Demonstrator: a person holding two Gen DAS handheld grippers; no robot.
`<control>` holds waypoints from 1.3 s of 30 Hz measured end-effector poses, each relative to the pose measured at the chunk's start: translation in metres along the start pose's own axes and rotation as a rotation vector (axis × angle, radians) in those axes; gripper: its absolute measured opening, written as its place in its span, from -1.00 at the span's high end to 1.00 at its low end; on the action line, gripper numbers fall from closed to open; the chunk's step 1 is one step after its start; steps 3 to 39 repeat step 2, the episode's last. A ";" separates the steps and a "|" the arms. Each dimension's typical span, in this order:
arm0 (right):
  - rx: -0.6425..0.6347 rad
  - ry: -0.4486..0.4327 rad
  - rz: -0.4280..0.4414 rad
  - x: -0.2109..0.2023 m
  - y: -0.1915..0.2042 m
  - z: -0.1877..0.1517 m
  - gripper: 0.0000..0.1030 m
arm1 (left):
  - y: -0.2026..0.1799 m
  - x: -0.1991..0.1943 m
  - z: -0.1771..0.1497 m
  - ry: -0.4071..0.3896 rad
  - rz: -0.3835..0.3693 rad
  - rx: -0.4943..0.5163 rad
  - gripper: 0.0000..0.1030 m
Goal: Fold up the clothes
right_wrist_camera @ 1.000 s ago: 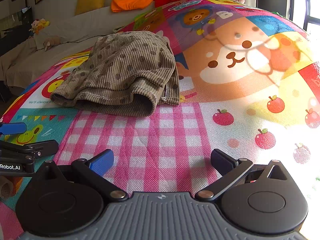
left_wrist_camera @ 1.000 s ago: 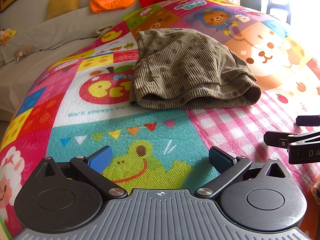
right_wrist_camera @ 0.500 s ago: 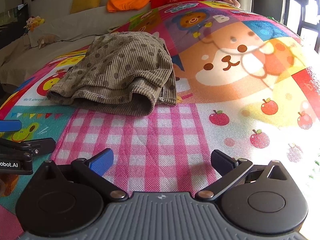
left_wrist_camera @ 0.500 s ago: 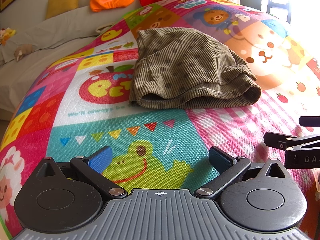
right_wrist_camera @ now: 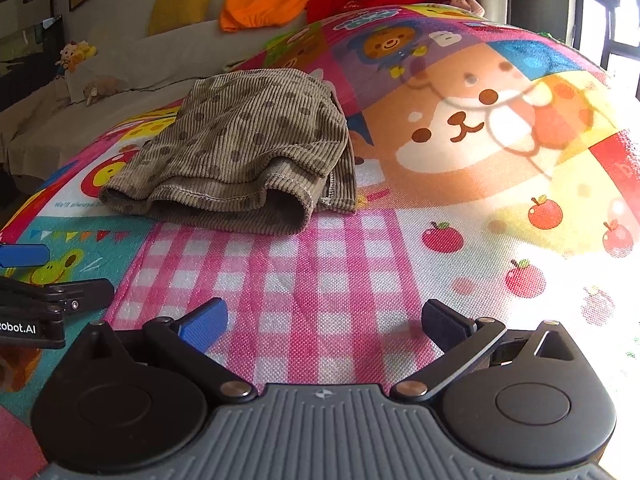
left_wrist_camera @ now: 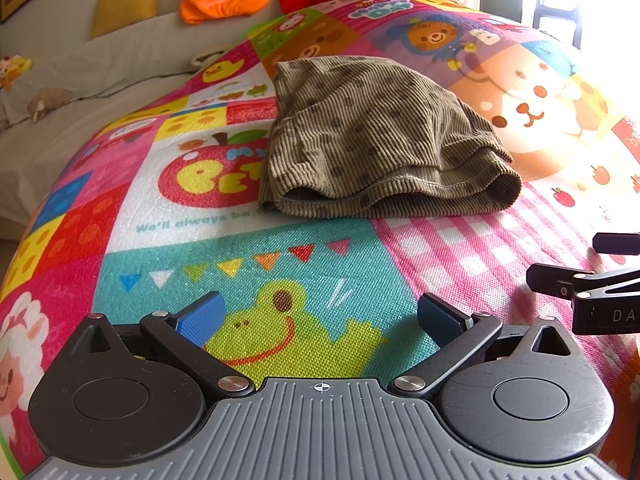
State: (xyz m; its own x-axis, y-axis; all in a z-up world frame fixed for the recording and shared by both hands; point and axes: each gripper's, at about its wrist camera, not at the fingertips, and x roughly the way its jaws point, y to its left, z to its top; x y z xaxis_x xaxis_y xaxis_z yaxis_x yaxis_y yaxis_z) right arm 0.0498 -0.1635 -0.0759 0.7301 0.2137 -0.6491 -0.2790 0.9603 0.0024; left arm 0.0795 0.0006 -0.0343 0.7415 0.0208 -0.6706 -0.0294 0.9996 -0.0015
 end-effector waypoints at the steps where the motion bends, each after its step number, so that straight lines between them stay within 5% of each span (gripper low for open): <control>1: -0.016 -0.005 0.013 0.000 0.001 0.000 -1.00 | 0.003 -0.001 0.000 -0.003 -0.011 -0.009 -1.00; 39: -0.038 -0.006 0.043 0.000 0.004 0.000 -1.00 | 0.006 -0.002 0.001 -0.006 -0.024 -0.019 -1.00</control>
